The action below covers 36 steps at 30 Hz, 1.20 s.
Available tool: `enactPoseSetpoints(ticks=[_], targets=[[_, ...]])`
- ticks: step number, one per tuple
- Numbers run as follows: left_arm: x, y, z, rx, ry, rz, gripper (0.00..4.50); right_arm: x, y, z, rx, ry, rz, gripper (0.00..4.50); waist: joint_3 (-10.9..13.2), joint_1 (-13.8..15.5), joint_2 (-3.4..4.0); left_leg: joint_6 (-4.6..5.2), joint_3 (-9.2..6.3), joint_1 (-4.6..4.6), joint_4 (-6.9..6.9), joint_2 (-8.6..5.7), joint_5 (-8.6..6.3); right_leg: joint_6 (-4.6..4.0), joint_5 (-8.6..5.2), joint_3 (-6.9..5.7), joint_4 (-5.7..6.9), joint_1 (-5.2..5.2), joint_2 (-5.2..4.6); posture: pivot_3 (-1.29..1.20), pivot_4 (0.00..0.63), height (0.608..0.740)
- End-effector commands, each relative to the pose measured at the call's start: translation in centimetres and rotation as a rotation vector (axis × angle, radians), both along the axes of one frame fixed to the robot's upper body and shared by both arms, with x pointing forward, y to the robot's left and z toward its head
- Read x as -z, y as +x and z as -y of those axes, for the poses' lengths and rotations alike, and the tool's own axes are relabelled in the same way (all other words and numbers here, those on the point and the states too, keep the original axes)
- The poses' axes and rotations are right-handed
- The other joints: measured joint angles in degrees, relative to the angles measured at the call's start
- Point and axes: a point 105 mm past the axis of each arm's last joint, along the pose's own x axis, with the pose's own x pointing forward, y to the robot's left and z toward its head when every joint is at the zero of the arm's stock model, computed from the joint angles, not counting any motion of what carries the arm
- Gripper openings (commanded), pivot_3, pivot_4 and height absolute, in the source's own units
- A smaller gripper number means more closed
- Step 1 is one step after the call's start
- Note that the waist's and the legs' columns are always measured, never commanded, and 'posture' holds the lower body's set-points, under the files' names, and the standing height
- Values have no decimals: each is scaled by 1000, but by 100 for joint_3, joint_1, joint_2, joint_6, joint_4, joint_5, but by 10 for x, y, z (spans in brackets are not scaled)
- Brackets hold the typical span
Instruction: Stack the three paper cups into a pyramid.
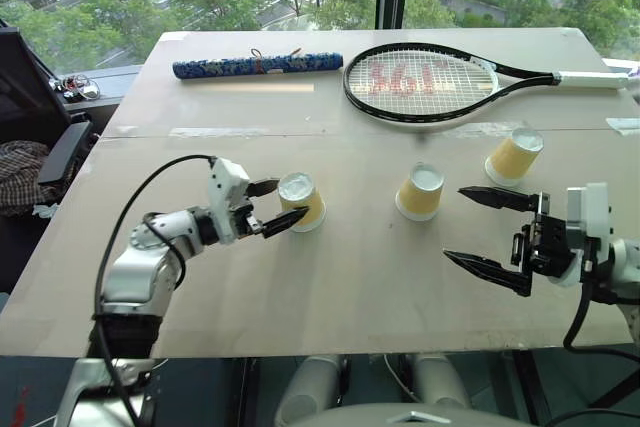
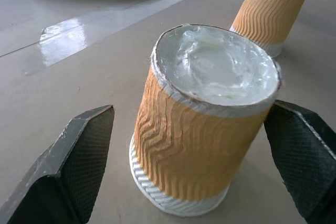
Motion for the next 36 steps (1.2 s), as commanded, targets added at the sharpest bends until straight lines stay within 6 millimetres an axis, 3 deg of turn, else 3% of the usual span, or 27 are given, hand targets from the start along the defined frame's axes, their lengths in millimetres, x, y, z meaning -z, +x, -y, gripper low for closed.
enactPoseSetpoints(ticks=[1,3,4,13,19,26,36], targets=[[-1,1,8,81,9,31,3714,-8,-6,0,18,-2,57,4500,0,-18,-1,0,1,0,0,0,0,0,0,2,0,-2,1,0,150,740],[-3,5,9,89,-1,40,2548,-8,-7,2,34,-5,56,4500,0,-18,-1,0,0,0,-1,2,0,0,0,2,1,-3,2,0,150,740],[-6,6,12,112,-11,44,2449,-8,-8,4,48,-8,55,4500,0,-16,0,0,0,1,-1,3,0,0,0,2,2,-4,3,0,150,740],[-28,17,60,277,-42,79,2449,2,-13,10,112,-19,22,4500,-1,9,-7,0,-19,-17,22,-6,0,1,0,-17,3,-1,-3,0,150,740],[-20,31,83,286,-20,78,2449,5,-15,13,150,-14,18,4500,-1,-21,-7,0,-18,-13,20,-3,1,1,0,-15,8,-3,3,0,150,740],[-2,34,100,325,-5,63,2449,9,-17,16,185,-14,9,4500,-2,12,-10,0,-19,-14,23,-5,1,1,1,-17,9,-2,2,0,150,740],[-2,38,122,354,-6,68,2449,12,-17,18,213,-16,7,4500,-3,0,-12,0,-26,-13,28,-8,1,2,1,-23,11,4,2,0,150,740]])
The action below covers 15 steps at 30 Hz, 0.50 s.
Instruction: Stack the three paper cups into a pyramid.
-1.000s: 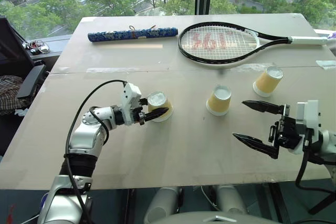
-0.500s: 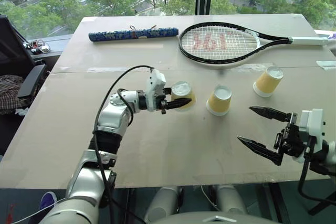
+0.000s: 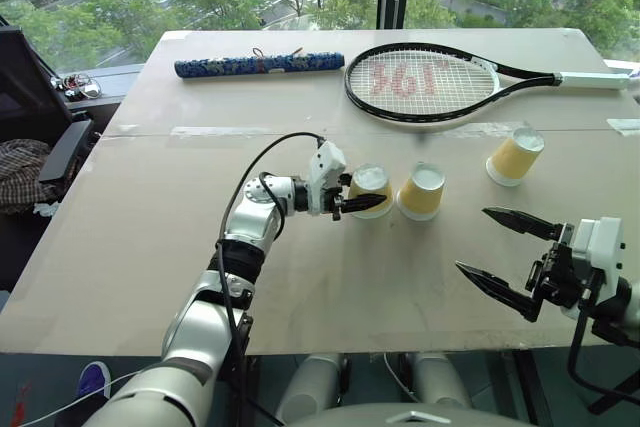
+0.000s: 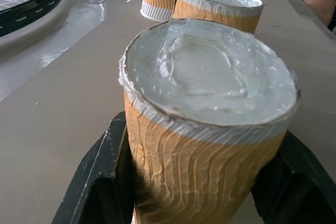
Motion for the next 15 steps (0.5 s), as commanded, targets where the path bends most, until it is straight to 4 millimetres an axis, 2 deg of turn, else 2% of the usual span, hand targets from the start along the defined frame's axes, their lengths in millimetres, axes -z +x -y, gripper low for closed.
enactPoseSetpoints(ticks=[1,12,13,14,15], targets=[[-3,2,6,7,2,20,2449,-9,-2,-1,4,-3,54,4500,0,-2,0,0,0,0,0,0,0,0,0,0,0,0,0,0,150,740],[0,-2,8,6,-1,-21,2449,-9,-1,0,15,-10,59,4500,-2,3,0,0,-2,10,2,-1,0,0,0,-3,0,14,0,0,150,740],[-1,-2,8,8,-6,-37,3175,-8,-1,0,16,-9,58,4500,-2,2,0,0,-2,12,2,-1,0,0,0,-3,0,16,1,0,150,740],[-3,-2,8,9,-14,-38,3466,-8,-1,0,16,-9,57,4500,-2,0,0,0,-3,13,2,-1,0,0,0,-3,0,17,1,0,150,740],[-7,-1,9,-2,-35,-31,4012,-8,-1,0,16,-10,57,4500,-1,-4,0,0,-3,13,2,-1,0,0,0,-3,0,17,1,0,150,740]])
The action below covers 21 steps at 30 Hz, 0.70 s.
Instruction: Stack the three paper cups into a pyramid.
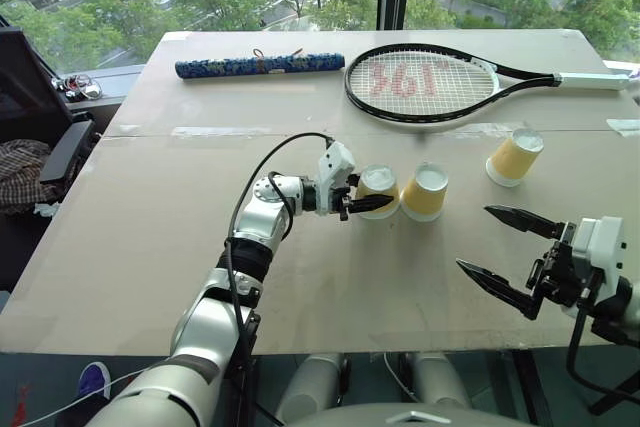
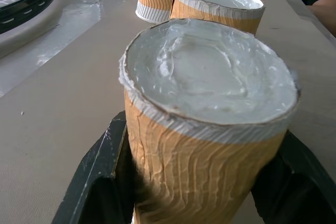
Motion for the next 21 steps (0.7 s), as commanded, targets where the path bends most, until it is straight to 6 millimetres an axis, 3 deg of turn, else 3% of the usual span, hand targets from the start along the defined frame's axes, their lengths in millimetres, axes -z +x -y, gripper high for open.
enactPoseSetpoints(ticks=[1,6,11,17,21], targets=[[-12,0,2,-14,-49,19,4473,-8,-2,-1,-5,0,44,4500,0,-4,0,0,0,0,0,0,0,0,0,0,0,0,0,0,150,740],[-29,-3,-8,-35,-102,33,4473,-8,-1,0,-4,0,43,4500,0,-15,0,0,-1,0,0,2,0,0,0,1,0,-2,-1,0,150,740],[-43,-22,-32,-54,-134,66,4473,-7,4,7,21,9,39,4500,0,-24,1,-1,2,4,-5,6,0,0,0,7,1,-3,-1,0,150,740],[-68,-57,-64,-57,-192,84,4473,-1,54,45,352,-42,77,4500,-1,-20,2,-1,5,6,0,4,0,-1,0,9,2,0,-3,0,150,740],[-84,-101,-73,63,-220,70,4473,2,89,74,554,-76,70,4500,-3,-22,8,-2,9,8,-8,6,0,-2,0,14,4,-6,-3,0,150,740]])
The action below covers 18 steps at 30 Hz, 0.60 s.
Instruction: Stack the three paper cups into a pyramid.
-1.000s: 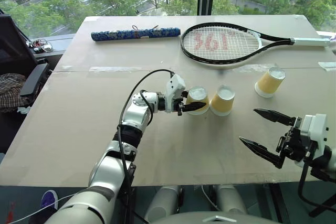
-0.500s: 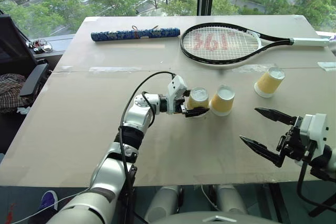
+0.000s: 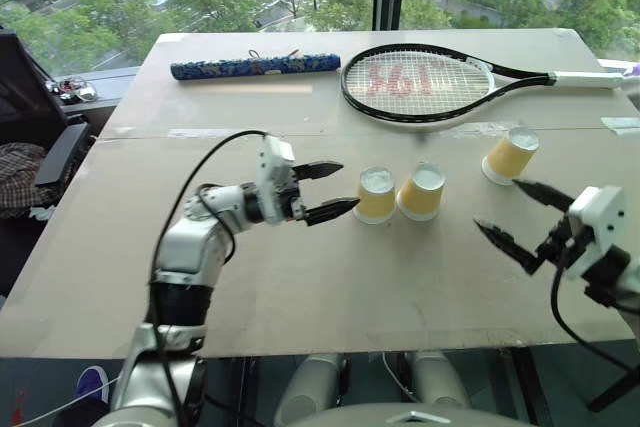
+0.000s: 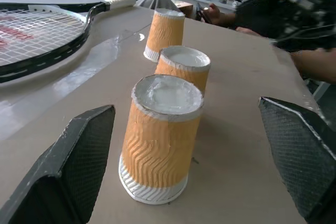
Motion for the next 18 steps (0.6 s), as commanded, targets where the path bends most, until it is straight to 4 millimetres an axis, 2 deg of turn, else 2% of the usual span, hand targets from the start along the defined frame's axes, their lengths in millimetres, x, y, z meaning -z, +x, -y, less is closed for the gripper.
enactPoseSetpoints(ticks=[1,5,10,18], targets=[[-28,-41,-3,129,-50,33,4473,-2,27,23,160,-41,18,4500,0,-13,0,0,1,0,0,1,0,0,0,0,0,-1,2,0,150,740],[-31,-62,-5,166,-29,26,4473,-7,49,33,247,13,19,4500,0,16,8,-1,5,0,-3,2,0,-1,0,2,-1,-3,2,0,150,740],[-42,-71,-4,126,-76,52,4473,-12,76,35,307,71,3,4500,1,-7,9,0,18,1,-2,0,0,-2,0,16,-1,-2,1,0,150,740],[-43,-81,-4,35,-100,46,4473,-7,105,36,353,168,-78,4500,1,-15,10,0,29,-2,-10,2,0,-2,0,28,-1,-15,4,0,150,740]])
